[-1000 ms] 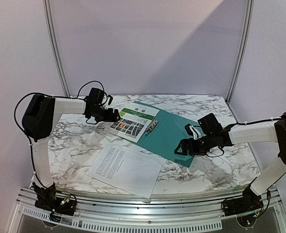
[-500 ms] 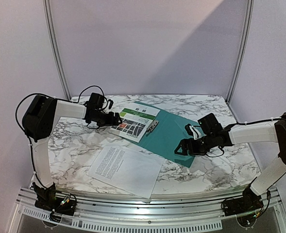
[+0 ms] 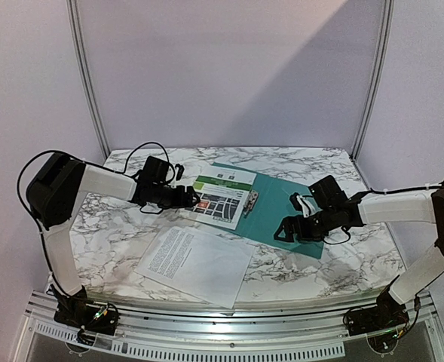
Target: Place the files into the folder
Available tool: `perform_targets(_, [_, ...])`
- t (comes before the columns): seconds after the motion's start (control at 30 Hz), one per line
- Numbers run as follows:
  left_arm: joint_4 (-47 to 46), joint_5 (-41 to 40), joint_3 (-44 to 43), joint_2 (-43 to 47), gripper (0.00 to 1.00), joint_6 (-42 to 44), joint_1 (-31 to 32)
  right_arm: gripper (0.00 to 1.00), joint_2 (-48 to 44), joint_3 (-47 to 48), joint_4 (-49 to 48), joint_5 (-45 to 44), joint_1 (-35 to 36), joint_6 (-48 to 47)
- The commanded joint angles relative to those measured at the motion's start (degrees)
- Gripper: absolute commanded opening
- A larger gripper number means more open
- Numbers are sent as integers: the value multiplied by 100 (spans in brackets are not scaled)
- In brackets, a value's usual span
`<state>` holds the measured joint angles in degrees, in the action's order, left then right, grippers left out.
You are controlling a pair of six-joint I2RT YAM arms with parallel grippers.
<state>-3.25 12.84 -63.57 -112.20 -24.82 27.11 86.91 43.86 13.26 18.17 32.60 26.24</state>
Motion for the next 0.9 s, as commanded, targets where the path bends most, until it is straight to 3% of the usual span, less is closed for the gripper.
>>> perform_targets(0.0, [322,165,590,168,84,-425,388,99,-205,174,320,-342,-18,-166])
perform_targets(0.37, [248,-140,1049,934,83,-700,1098,99,-483,386,745,-796,-22,-462])
perform_targets(0.57, [960,-978,616,1010,85,-189,1048,99,-557,395,656,-684,-18,-496])
perform_targets(0.87, [643,-801,-59,397,85,-46,726,99,-617,249,553,-574,-25,-445])
